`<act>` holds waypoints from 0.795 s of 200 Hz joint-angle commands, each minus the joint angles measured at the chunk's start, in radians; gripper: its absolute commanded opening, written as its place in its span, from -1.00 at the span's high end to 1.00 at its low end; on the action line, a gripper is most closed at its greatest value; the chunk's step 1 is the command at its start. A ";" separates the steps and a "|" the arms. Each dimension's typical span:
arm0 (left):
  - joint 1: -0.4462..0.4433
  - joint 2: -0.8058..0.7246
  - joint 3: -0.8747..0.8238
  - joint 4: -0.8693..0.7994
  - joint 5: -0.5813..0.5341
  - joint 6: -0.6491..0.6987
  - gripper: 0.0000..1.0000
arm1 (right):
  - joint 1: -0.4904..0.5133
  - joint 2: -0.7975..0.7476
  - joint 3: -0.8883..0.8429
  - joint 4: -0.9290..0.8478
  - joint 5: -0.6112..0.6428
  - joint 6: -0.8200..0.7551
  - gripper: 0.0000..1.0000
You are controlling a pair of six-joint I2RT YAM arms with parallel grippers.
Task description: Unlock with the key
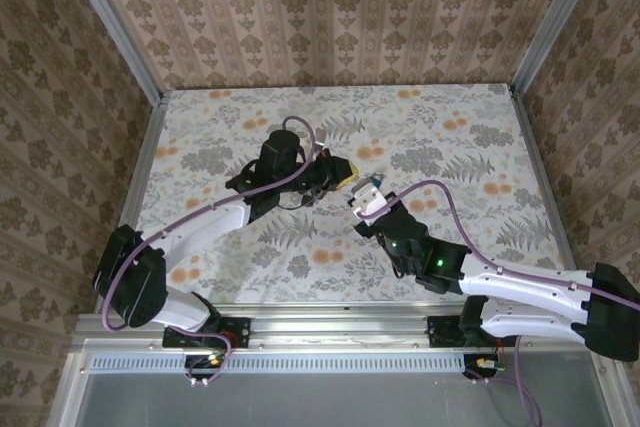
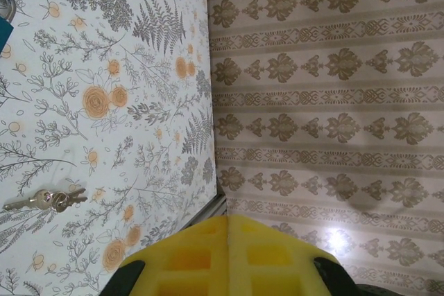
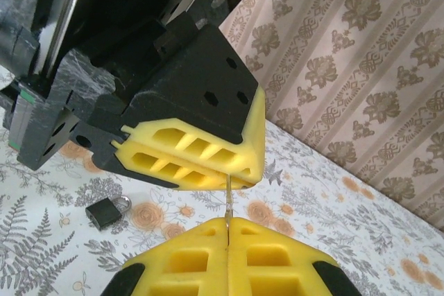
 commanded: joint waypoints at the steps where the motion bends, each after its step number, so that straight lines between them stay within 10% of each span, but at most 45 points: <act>1: 0.009 0.006 -0.009 0.040 0.014 0.020 1.00 | 0.000 -0.019 0.033 -0.074 -0.010 0.072 0.91; 91: 0.066 -0.138 0.069 -0.371 -0.202 0.428 1.00 | -0.310 -0.096 0.193 -0.505 -0.538 0.629 0.16; 159: 0.059 -0.248 0.053 -0.305 -0.230 0.580 1.00 | -0.501 0.016 0.186 -0.160 -1.101 1.031 0.25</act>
